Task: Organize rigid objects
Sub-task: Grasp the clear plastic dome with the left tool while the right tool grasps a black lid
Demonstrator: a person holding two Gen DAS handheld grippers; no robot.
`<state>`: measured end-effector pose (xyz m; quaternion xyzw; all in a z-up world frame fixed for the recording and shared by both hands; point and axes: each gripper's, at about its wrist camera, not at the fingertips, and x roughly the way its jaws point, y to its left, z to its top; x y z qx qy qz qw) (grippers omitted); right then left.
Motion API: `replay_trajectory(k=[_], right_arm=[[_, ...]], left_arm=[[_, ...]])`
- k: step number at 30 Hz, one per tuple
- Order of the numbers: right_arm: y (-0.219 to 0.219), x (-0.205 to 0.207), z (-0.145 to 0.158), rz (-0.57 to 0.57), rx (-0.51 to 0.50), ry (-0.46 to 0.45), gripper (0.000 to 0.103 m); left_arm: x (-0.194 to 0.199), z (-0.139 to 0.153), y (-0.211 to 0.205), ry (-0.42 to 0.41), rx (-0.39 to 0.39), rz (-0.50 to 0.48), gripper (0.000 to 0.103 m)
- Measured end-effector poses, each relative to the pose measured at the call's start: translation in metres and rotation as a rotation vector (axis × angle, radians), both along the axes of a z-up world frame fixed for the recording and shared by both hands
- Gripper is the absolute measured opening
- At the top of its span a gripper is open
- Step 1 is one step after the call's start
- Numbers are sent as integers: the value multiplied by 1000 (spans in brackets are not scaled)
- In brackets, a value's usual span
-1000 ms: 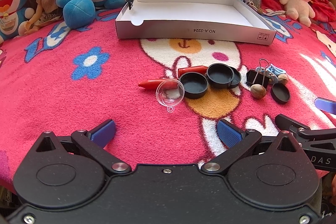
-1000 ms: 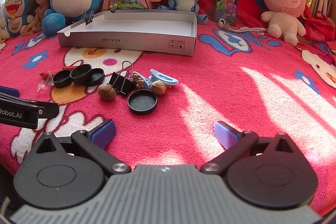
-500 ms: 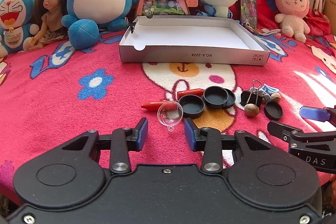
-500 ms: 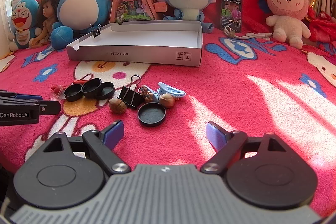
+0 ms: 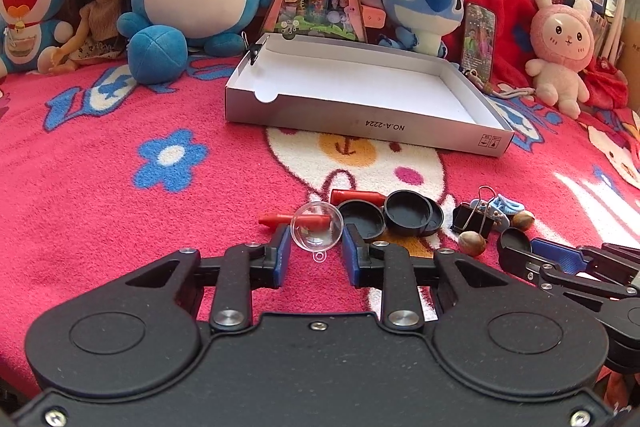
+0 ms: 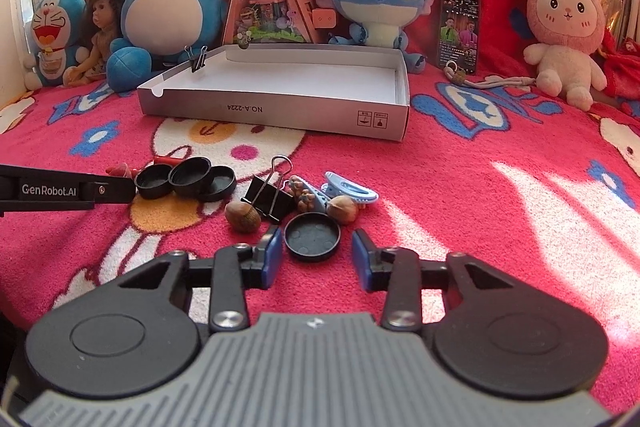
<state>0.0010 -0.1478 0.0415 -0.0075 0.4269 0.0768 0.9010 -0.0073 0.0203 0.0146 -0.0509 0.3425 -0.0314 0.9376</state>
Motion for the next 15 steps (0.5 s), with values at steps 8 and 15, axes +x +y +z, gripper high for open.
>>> replay_trajectory(k=[8,15], right_arm=[[-1,-5,12,6,21,-14,35],[-6,-1,28,1,30,-48,35]], left_arm=[[-11,17,-3,-49,20,-18,26],[-6,26,1,-54,11,-24,26]])
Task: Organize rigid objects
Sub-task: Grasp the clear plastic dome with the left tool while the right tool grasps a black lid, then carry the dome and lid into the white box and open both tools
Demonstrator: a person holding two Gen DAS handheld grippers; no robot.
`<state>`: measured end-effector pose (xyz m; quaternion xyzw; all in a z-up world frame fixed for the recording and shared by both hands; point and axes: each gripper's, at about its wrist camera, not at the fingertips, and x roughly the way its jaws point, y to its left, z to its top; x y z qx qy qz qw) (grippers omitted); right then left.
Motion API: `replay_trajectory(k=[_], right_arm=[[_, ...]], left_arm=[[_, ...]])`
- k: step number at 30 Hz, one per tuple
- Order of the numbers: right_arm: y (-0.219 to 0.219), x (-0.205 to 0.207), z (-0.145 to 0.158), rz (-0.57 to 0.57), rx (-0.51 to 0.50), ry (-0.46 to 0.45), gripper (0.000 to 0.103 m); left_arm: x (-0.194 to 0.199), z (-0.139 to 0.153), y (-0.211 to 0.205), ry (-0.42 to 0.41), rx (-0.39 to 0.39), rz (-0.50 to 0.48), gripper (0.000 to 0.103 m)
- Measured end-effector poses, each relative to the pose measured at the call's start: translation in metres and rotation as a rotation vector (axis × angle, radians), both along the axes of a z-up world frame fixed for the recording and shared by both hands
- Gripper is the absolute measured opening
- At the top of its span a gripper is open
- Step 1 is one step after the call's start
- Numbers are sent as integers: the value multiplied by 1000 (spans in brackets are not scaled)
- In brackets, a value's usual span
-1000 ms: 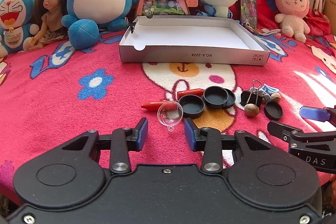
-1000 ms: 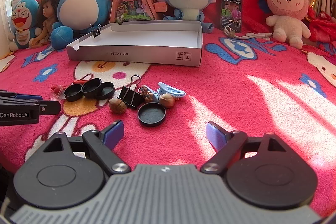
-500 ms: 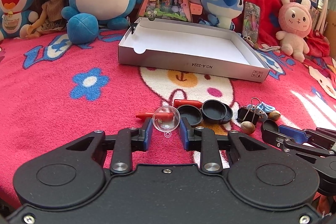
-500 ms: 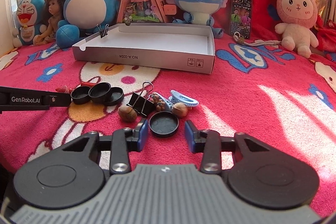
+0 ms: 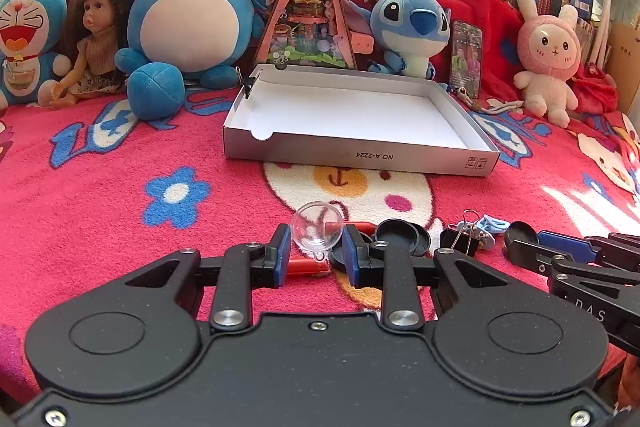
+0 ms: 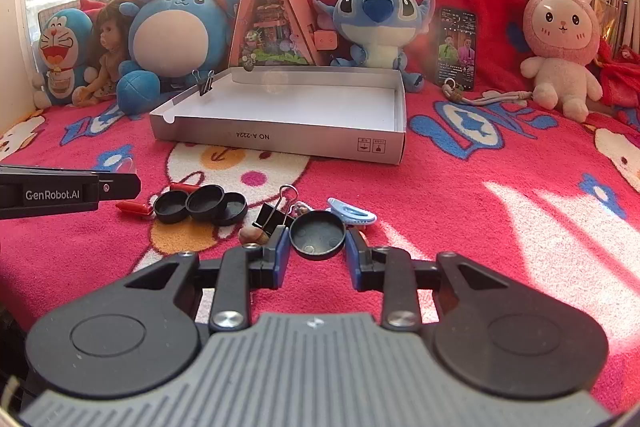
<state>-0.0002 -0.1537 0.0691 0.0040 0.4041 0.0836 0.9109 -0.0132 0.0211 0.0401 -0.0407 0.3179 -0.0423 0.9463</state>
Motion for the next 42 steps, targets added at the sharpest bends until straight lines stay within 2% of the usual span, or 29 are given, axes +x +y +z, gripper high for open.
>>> replay_trajectory(k=[14,22,29,37,42], right_arm=[[-21,41,13,-69,32,-22,35],[-30,68,12,-75,53,0,35],[-32,96,14,-70,82,-1,35],[-28,129,6,-46,102,4,35],[-30,161,-7,-44,160,96,35]], left_arm=[[44,30,3,-8,-40,-54,26],[80,41,-7,5,-19,-75,26],[117,39,-15,57,-69,-101,26],[162,28,-29,101,-88,-110,26],[195,21,-35,154,-93,-124,26]])
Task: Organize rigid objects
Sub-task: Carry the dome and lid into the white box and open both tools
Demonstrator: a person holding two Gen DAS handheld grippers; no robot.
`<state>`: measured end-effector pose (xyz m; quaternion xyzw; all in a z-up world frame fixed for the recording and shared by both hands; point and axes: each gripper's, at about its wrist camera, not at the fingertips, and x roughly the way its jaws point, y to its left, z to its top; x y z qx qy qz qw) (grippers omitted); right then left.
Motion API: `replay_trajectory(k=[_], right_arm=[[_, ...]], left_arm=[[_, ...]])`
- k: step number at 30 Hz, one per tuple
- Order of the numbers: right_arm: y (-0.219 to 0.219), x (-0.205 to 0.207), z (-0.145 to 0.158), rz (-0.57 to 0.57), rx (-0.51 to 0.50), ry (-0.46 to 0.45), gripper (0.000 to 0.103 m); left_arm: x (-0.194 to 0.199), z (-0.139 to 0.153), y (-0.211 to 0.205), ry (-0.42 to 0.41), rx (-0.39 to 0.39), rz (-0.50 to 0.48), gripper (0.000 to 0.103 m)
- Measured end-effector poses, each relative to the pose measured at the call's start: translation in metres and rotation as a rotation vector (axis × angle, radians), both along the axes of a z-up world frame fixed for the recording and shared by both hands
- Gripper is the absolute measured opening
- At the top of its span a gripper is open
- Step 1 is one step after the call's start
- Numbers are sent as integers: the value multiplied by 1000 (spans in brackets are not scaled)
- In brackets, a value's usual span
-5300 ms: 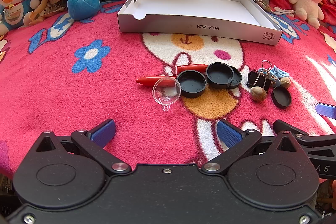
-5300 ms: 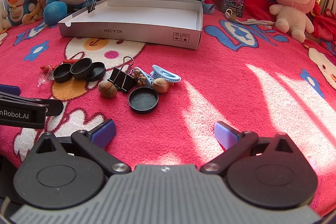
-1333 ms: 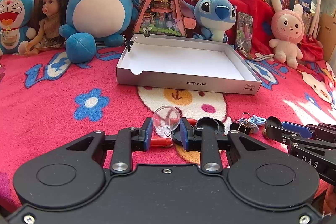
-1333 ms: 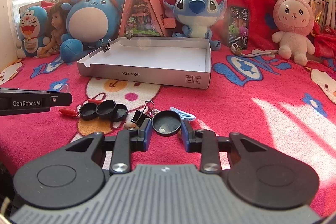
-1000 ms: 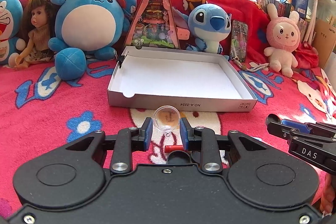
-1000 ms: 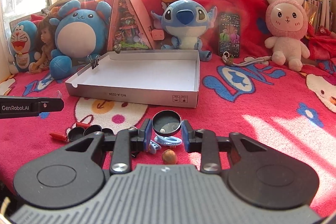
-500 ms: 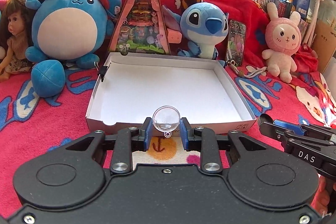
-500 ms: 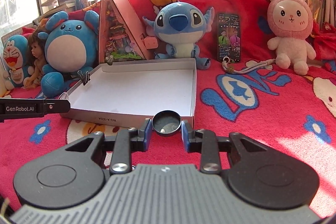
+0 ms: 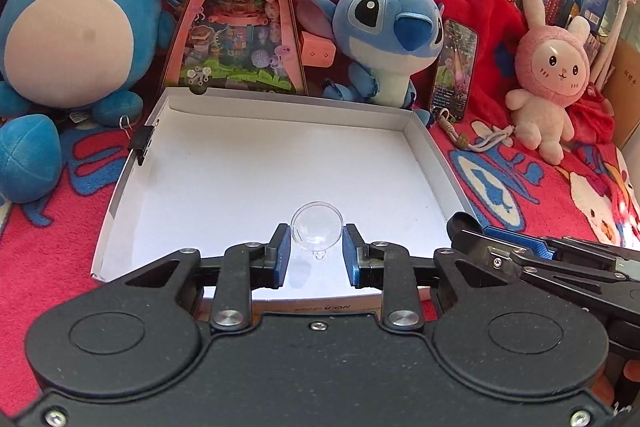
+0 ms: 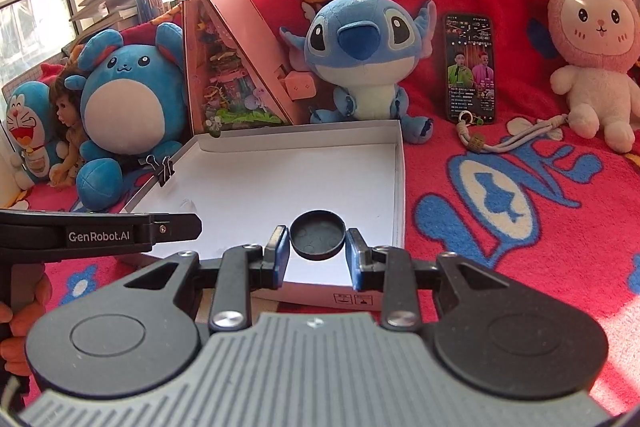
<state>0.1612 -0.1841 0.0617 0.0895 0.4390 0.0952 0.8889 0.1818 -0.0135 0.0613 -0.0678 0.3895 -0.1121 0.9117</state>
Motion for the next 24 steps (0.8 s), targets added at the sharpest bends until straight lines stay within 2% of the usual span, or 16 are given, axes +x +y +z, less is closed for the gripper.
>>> replay_trajectory(k=[6,11,24], right_arm=[[-4,38,-12,-9,43,113,36],[-2,57,-24,-1,25,176,36],[1,62,-48,-14,-7,245,37]], left_arm=[[37,-10,-7,84,19,-27,26],[50,-21,-12,122,40,-43,26],[54,-30,-16,141,62,-32,27]])
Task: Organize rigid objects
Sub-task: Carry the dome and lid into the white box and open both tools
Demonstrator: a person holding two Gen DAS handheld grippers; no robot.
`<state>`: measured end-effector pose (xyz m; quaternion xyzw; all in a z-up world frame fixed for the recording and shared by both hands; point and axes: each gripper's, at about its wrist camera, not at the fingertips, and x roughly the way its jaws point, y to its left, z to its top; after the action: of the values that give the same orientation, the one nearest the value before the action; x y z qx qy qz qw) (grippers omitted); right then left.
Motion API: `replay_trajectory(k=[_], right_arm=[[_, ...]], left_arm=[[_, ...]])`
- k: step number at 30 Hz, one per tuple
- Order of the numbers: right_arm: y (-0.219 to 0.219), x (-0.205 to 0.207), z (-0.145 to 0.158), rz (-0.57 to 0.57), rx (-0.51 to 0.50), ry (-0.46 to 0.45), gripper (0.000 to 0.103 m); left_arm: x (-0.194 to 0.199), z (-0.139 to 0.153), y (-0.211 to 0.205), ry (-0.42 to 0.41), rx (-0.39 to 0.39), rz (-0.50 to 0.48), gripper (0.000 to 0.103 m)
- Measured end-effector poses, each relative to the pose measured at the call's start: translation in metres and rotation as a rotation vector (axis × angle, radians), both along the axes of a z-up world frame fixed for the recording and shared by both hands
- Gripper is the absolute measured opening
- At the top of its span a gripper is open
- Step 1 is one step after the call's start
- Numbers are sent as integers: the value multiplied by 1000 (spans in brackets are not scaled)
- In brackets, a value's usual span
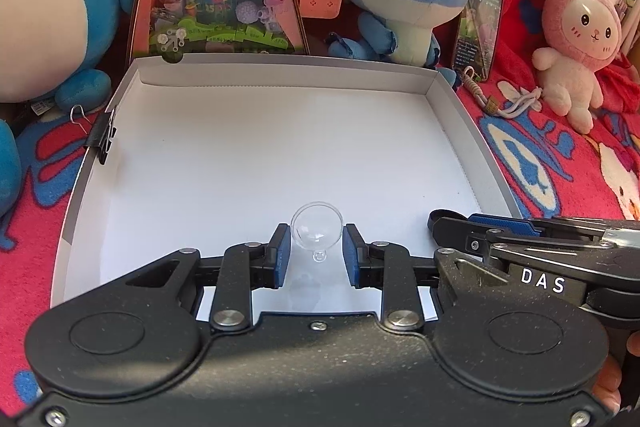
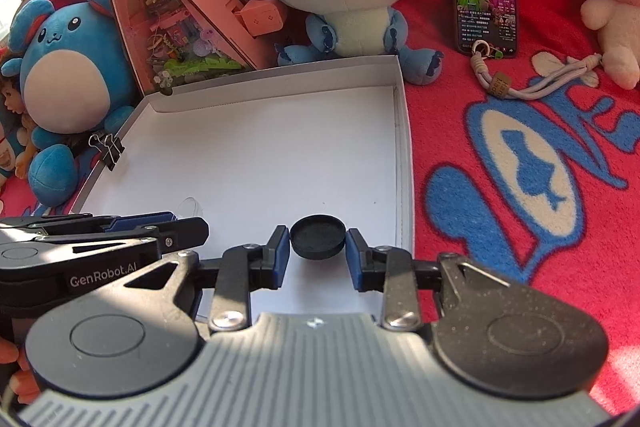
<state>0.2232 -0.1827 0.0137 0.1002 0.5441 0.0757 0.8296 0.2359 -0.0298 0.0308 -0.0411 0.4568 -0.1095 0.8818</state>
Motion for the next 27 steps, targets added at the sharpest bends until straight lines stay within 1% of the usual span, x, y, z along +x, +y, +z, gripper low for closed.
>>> replay_trajectory(k=[3,20,21,22,23,26,27], right_arm=[[0,0,-2,4,-10,4,37],[2,-1,-5,31,-38,-5,39],[2,-2,-4,32,-40,-6,43],[2,-2,-4,32,-40,-7,51],[2,-2,-4,31,-38,-8,54],[1,-4,-1,34,-28,-16,57],[1,-5,0,36,-30,-22,59]], left_arm=[[0,0,0,-2,11,-1,27],[-1,-2,-1,-10,15,1,27],[-2,-2,-2,-13,18,0,28],[-3,-1,-2,-15,20,-1,29],[-4,0,-1,-19,19,-4,32],[-9,3,-1,-31,24,-2,39],[-11,4,0,-35,24,0,41]])
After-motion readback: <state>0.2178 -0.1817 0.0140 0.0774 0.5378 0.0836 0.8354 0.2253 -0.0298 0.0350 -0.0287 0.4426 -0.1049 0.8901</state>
